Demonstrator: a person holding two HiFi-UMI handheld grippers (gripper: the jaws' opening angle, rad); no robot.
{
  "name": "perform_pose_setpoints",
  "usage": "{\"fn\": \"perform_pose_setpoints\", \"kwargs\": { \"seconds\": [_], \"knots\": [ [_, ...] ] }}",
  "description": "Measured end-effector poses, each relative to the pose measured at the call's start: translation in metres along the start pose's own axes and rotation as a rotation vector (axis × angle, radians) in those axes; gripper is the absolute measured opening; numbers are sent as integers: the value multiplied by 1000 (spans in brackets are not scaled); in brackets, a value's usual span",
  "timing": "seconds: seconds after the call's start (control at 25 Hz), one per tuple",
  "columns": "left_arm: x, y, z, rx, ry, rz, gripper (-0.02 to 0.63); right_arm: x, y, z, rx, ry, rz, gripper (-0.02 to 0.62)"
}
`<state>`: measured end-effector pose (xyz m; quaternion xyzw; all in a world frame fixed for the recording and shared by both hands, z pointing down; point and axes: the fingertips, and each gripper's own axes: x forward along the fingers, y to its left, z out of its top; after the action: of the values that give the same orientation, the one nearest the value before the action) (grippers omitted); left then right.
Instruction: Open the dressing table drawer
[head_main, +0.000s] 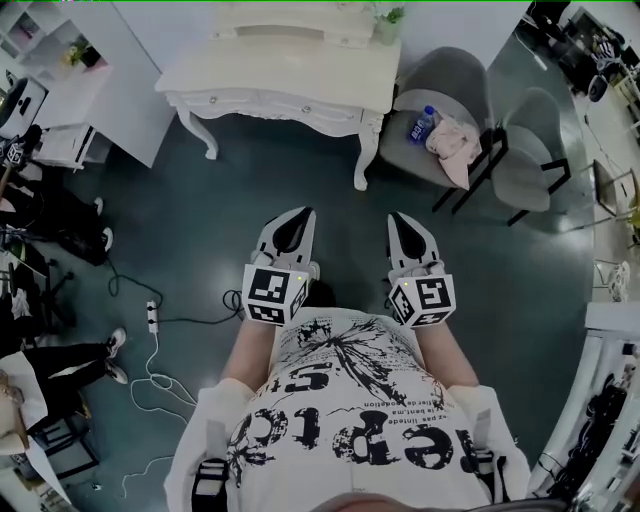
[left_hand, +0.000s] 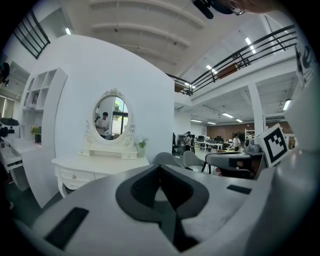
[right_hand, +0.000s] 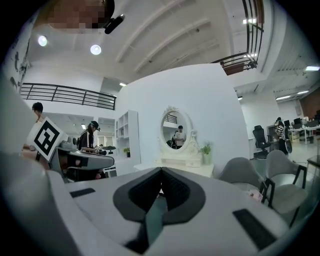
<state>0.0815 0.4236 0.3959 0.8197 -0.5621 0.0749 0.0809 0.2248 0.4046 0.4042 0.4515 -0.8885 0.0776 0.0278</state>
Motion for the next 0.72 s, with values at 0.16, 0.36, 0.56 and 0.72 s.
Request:
{"fn": "perform_pose_setpoints", "kwargs": {
  "seconds": [0.16,0.36,0.56,0.72],
  "knots": [
    [27,53,9,-4,-5,4,19,57,3,8,-6,5,-11,17],
    [64,131,24,-2,-7,6,18,137,5,16,-5,14,-40,17],
    [97,201,36,-8,-2,3,18,209,7,22,20,24,-75,17],
    [117,240,35,-29,14,15,18,253,8,19,23,48,-78,17]
  ]
}}
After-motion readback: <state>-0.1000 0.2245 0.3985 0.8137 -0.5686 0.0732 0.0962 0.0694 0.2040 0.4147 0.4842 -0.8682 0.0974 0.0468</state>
